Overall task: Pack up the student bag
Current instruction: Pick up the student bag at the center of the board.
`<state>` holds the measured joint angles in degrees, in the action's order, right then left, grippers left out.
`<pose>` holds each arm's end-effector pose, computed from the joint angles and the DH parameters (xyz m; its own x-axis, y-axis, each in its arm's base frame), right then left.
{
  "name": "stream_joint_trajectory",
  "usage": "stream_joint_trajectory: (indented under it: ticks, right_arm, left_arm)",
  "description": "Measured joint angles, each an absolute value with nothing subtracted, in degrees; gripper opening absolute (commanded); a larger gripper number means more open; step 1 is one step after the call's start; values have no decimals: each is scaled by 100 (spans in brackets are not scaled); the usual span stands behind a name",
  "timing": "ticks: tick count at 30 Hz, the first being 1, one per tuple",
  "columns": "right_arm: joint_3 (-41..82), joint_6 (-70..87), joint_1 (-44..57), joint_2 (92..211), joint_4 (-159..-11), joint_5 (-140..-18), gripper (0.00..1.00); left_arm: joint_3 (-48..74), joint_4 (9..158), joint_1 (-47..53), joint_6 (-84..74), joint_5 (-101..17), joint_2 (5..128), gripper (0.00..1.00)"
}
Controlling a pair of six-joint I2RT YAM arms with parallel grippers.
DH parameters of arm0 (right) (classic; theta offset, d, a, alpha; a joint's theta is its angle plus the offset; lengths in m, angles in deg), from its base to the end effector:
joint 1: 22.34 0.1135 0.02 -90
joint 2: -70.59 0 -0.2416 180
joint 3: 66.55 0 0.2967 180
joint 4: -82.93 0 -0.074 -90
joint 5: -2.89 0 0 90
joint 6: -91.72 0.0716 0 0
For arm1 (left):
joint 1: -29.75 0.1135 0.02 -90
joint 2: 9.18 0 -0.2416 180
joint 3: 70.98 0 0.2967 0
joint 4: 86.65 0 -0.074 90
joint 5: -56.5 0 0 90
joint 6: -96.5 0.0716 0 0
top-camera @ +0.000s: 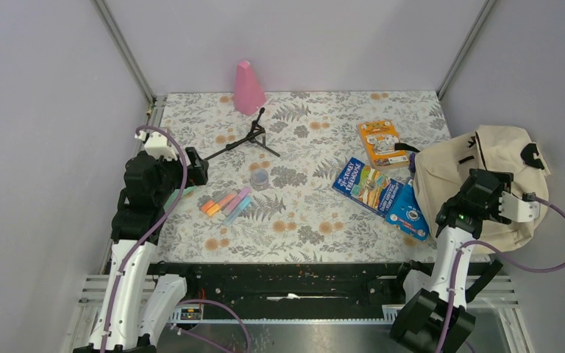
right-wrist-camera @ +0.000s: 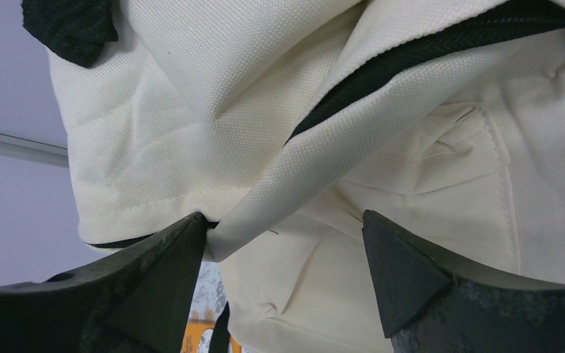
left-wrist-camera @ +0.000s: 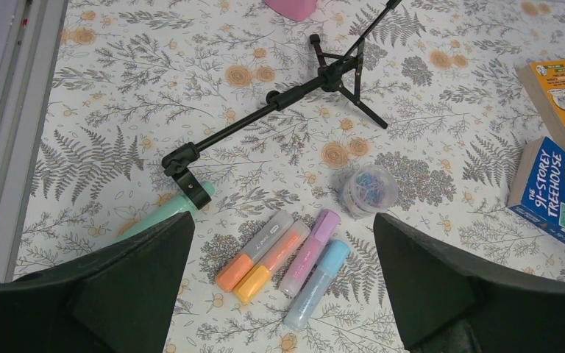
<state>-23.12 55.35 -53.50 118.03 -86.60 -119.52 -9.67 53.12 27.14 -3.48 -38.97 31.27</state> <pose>0.2221 -0.1791 0.2371 0.5824 0.4422 -0.6821 0.6947 0.1650 0.7002 0.2499 -0.0182 0.3277 -0.3497 -0.1568 -0.9236 0.0757 0.9780 -0.1946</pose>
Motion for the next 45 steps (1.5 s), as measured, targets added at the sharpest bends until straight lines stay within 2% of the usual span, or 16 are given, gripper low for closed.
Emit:
stream_joint_trajectory:
  ticks: [12,20,21,23,24,27,28,36,45]
  right_arm:
    - [-2148,5220,-5440,11750,-8996,-11956,77]
    - [-1866,4971,-5462,12354,-9090,-12050,76]
    - [-1866,4976,-5462,12400,-9093,-12044,68]
    - [-1866,4993,-5462,12459,-9095,-12028,39]
    - [-1866,4978,-5464,12474,-9104,-12002,28]
    - [-1864,4960,-5473,12533,-9136,-11888,5]
    - [-1862,4930,-5475,12539,-9134,-11866,0]
    - [-1394,4512,-5507,12358,-8994,-11195,0]
    - [672,4086,-5413,12808,-8133,-9106,0]
  left_arm:
    - [-995,5308,2681,-346,-3893,3114,99]
    - [-997,5310,2581,-339,-3867,3011,99]
    - [-997,5308,2578,-339,-3849,3002,99]
    - [-1008,5308,2574,-335,-3823,2981,99]
    - [-1017,5310,2574,-335,-3812,2965,99]
    - [-1021,5308,2570,-324,-3790,2939,99]
    - [-1021,5308,2570,-315,-3784,2935,99]
    - [-1021,5306,2570,-296,-3773,2917,99]
    - [-1041,5332,2174,-79,-4247,2987,99]
